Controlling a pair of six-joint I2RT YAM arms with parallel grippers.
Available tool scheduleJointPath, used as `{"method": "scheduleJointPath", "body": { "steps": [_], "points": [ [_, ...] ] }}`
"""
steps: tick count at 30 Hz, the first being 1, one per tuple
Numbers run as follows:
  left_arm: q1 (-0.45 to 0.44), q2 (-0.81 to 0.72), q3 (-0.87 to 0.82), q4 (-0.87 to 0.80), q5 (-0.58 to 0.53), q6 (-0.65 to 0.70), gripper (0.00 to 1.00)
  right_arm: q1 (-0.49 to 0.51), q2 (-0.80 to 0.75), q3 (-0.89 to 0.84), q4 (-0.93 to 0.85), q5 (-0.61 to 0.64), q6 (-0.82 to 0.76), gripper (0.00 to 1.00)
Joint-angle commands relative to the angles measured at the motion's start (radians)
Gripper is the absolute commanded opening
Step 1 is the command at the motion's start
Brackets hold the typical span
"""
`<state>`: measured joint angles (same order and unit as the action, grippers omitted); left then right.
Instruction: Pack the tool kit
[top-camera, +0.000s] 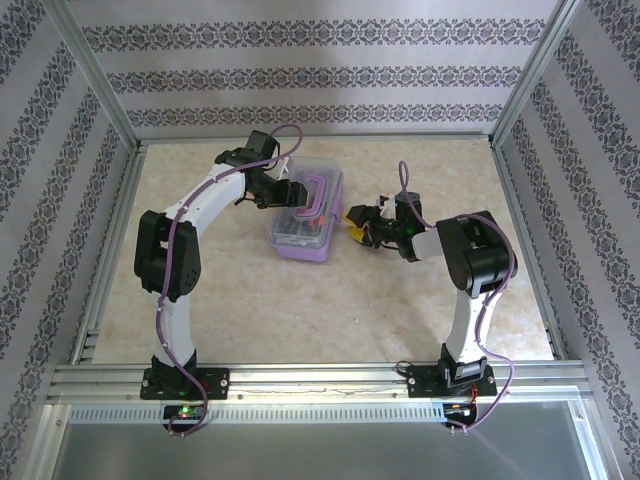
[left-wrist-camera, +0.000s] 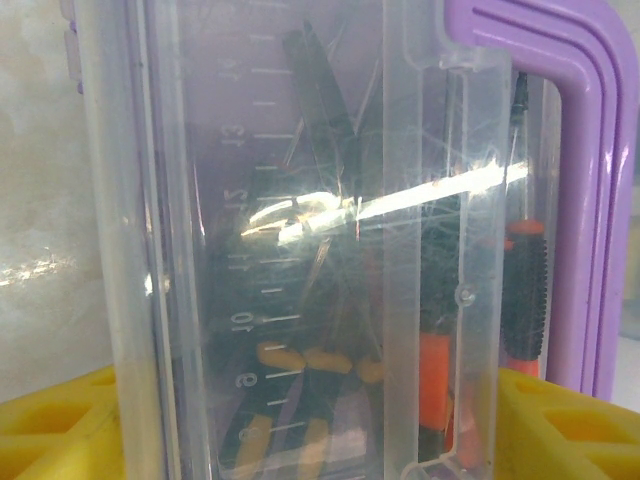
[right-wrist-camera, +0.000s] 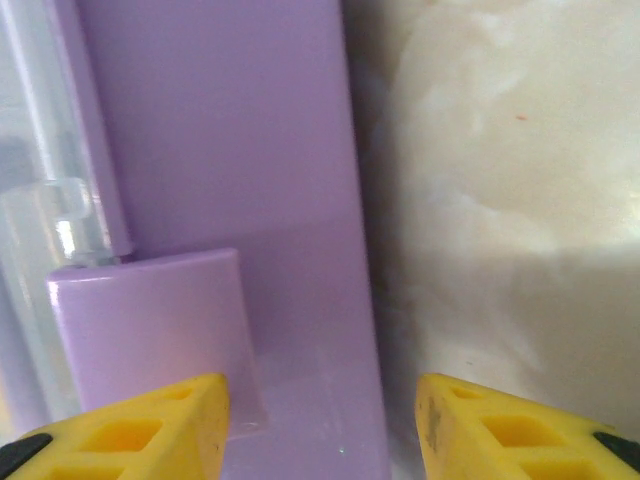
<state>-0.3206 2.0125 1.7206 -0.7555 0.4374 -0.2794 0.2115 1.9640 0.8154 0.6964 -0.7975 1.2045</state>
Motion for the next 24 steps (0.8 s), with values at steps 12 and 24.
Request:
{"method": "scheduleJointPath", "body": {
  "steps": [12,24],
  "points": [
    [-0.004,0.1,-0.07,-0.054,-0.025,-0.012,0.3,-0.016,-0.081,0.041,-0.148,0.025,-0.097,0.52],
    [-0.005,0.101,-0.079,-0.043,-0.045,-0.03,0.28,0.011,-0.111,0.094,-0.195,0.014,-0.114,0.0]
  ]
}}
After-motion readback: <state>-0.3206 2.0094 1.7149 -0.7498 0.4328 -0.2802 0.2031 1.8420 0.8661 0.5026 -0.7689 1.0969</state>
